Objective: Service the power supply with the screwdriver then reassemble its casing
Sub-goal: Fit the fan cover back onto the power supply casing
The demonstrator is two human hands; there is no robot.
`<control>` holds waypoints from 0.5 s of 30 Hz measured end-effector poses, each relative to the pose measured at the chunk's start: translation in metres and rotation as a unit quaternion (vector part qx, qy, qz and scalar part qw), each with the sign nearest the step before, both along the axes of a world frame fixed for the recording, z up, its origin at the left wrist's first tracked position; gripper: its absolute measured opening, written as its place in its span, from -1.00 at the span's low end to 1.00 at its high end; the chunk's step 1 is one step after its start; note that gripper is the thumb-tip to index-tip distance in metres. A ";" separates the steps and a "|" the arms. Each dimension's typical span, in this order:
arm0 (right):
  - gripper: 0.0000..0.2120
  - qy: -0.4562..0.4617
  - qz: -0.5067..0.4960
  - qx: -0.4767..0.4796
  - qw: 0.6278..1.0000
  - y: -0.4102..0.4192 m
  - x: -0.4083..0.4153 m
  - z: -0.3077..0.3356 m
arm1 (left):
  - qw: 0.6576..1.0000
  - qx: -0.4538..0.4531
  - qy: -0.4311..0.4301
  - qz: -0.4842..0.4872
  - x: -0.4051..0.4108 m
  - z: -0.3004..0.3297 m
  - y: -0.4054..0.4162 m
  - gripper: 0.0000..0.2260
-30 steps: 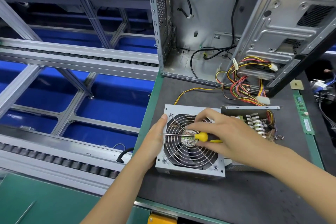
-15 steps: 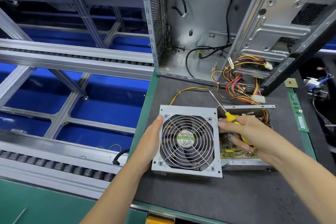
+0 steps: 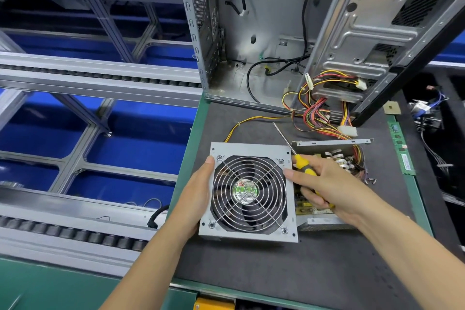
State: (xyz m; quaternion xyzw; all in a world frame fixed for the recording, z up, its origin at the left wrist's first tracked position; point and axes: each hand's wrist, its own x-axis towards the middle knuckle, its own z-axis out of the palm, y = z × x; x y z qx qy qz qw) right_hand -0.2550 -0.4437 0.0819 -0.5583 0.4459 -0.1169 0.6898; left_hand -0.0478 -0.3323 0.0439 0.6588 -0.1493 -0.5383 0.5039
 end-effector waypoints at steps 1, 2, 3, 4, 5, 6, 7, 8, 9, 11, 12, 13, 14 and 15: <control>-0.77 -0.001 -0.001 0.000 1.000 0.000 0.000 0.000 | 1.000 -0.001 -0.002 0.005 0.000 0.000 0.000 -0.64; -0.77 -0.002 -0.002 0.000 1.000 0.000 0.000 0.000 | 1.000 -0.001 -0.001 0.008 0.000 0.000 0.000 -0.64; -0.78 -0.002 -0.003 0.000 1.000 0.000 0.000 0.000 | 1.000 0.000 0.000 0.008 0.000 0.000 0.001 -0.65; -0.79 -0.003 -0.006 -0.001 1.000 0.001 0.001 0.001 | 1.000 0.004 0.000 0.008 0.000 0.000 0.001 -0.65; -0.80 -0.005 -0.010 -0.001 1.000 0.001 0.001 0.001 | 1.000 0.009 0.000 0.009 0.000 0.001 0.001 -0.64; -0.80 -0.007 -0.014 -0.001 1.000 0.001 0.001 0.001 | 1.000 0.015 0.000 0.012 0.000 0.001 0.001 -0.64; -0.80 -0.009 -0.017 -0.002 1.000 0.001 0.002 0.001 | 1.000 0.018 0.002 0.014 0.001 0.001 0.001 -0.64; -0.80 -0.009 -0.019 -0.003 1.000 0.002 0.002 0.001 | 1.000 0.018 0.005 0.014 0.001 0.001 0.001 -0.64; -0.81 -0.010 -0.022 -0.003 1.000 0.002 0.002 0.002 | 1.000 0.015 0.007 0.014 0.001 0.001 0.001 -0.64; -0.81 -0.008 -0.028 -0.001 1.000 0.003 0.003 0.002 | 1.000 0.009 0.009 0.015 0.001 0.001 0.001 -0.63; -0.81 -0.007 -0.031 0.002 0.999 0.003 0.003 0.002 | 1.000 0.009 0.010 0.014 0.000 0.002 0.000 -0.63; -0.80 -0.007 -0.035 0.005 0.999 0.004 0.004 0.002 | 1.000 0.009 0.014 0.015 0.000 0.003 0.000 -0.62; -0.80 -0.009 -0.038 0.008 0.999 0.004 0.004 0.002 | 1.000 0.008 0.017 0.018 0.000 0.003 0.000 -0.61; -0.80 -0.010 -0.041 0.009 0.999 0.003 0.004 0.002 | 1.000 0.010 0.019 0.018 0.000 0.003 0.000 -0.62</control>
